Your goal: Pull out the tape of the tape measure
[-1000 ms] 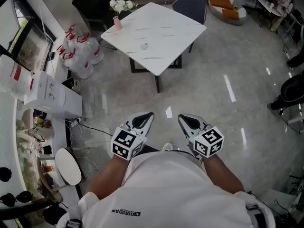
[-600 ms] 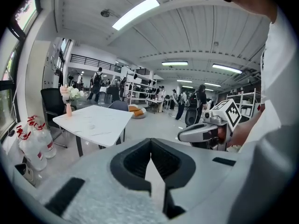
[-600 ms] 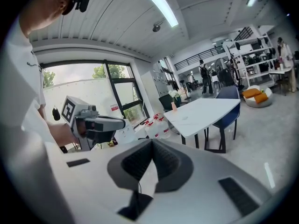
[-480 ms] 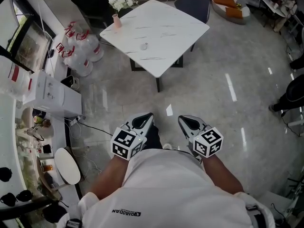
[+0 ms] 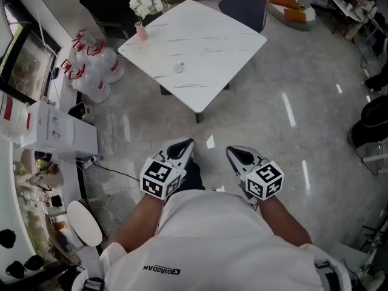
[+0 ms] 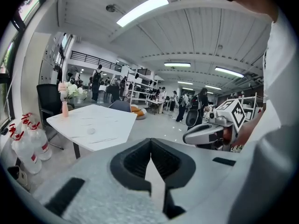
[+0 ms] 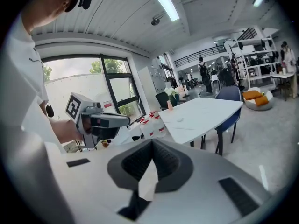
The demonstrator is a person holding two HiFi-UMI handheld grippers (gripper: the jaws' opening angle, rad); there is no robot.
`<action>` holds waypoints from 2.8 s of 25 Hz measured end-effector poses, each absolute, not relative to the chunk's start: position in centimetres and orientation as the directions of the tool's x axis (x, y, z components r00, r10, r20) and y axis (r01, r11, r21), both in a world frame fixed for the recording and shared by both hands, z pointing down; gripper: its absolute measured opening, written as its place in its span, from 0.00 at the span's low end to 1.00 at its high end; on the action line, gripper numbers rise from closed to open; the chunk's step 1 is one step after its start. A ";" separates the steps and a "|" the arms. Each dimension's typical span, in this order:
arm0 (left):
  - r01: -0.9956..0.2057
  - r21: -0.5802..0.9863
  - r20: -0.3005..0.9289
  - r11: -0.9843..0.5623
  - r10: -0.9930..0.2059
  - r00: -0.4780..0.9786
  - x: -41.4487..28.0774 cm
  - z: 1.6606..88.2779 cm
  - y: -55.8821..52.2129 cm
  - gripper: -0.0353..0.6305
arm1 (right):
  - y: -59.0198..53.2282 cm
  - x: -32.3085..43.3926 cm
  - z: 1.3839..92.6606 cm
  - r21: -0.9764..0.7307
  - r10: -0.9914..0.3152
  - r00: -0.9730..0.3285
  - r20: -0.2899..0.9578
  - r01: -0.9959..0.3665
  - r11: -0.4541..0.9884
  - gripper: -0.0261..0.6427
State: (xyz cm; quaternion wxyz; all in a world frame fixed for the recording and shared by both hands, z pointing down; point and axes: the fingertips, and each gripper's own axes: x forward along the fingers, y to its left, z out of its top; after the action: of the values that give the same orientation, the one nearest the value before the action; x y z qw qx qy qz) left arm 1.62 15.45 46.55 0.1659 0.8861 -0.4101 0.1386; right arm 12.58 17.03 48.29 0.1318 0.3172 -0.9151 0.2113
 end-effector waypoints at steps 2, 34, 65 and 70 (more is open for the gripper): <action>-0.774 0.183 0.387 -0.607 -0.679 0.624 0.7 46.7 13.3 0.07 | 14.8 11.6 48.4 -0.301 -0.519 -0.763 0.386 -0.636 0.711 0.05; -0.720 0.132 0.350 -0.681 -0.647 0.677 -12.6 46.0 -11.2 0.07 | -8.2 0.3 46.8 -0.236 -0.596 -0.667 0.446 -0.731 0.640 0.05; -0.788 0.025 0.434 -0.615 -0.704 0.563 -11.0 47.5 -18.0 0.10 | -17.8 1.3 46.7 -0.249 -0.540 -0.754 0.374 -0.642 0.725 0.05; -0.789 0.020 0.446 -0.614 -0.701 0.557 -10.4 48.1 -18.8 0.18 | -18.2 1.6 47.1 -0.253 -0.526 -0.759 0.384 -0.634 0.731 0.05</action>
State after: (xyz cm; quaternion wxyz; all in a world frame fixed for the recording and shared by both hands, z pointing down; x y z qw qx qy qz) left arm -10.41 -18.83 48.07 0.1096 0.8754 -0.4254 0.2016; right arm 1.60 -18.20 47.06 0.1446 0.3154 -0.9190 0.1872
